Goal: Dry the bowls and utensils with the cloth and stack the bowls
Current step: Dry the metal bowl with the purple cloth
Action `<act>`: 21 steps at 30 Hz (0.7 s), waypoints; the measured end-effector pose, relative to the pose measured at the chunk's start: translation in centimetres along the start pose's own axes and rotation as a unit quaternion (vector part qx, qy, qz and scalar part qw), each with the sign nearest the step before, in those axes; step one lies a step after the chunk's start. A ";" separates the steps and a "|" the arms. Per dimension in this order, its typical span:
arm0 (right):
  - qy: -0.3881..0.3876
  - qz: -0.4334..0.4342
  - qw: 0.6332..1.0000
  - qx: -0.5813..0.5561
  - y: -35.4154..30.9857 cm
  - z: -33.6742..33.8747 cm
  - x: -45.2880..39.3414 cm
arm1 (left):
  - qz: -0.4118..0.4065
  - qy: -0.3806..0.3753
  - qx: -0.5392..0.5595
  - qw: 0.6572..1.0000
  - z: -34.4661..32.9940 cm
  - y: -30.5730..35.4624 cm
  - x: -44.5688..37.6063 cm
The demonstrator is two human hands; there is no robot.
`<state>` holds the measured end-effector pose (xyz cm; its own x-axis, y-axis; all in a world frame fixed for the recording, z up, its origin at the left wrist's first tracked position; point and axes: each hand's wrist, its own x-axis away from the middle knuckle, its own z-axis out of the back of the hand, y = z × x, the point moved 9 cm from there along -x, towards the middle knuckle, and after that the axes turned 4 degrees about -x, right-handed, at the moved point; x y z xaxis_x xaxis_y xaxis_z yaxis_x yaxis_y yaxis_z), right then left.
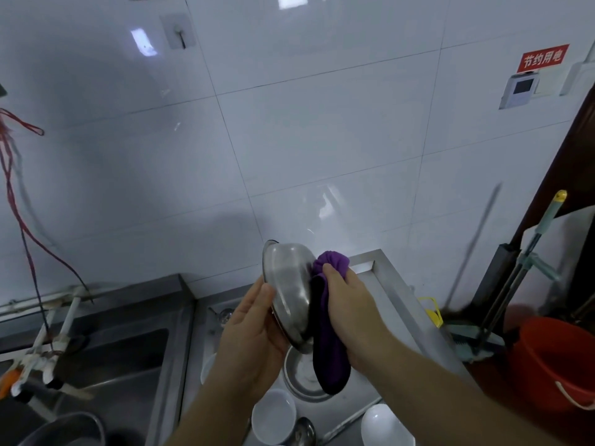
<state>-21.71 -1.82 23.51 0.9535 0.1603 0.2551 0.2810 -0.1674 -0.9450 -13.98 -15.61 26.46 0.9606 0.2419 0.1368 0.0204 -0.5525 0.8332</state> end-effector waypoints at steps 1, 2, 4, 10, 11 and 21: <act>-0.005 -0.011 1.000 -0.014 0.1 0.0 0.0 | -0.007 -0.016 -0.016 1.000 -0.4 0.1 0.1; -0.008 -0.021 0.999 -0.028 0.2 0.1 -0.1 | -0.014 -0.037 -0.037 0.999 -1.0 0.2 0.2; -0.014 -0.032 0.998 -0.061 0.1 0.2 -0.4 | -0.032 -0.081 -0.105 0.991 -1.9 0.4 0.3; -0.021 -0.093 0.983 -0.157 0.4 0.4 -1.4 | -0.090 -0.165 -0.426 0.885 -2.0 -0.8 0.9; -0.028 -0.091 0.984 -0.151 0.2 0.5 -1.4 | -0.088 -0.181 -0.471 0.858 -1.7 -1.3 1.1; -0.012 -0.177 0.973 -0.147 6.0 1.9 -0.9 | -0.148 -0.278 -0.708 0.632 -0.2 -2.1 2.1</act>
<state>-21.05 -1.07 17.20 0.7892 0.2808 0.5462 0.6141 -0.3684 -0.6980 -12.03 -13.77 25.11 0.9298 -0.3675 -0.0193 0.3320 0.8151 0.4748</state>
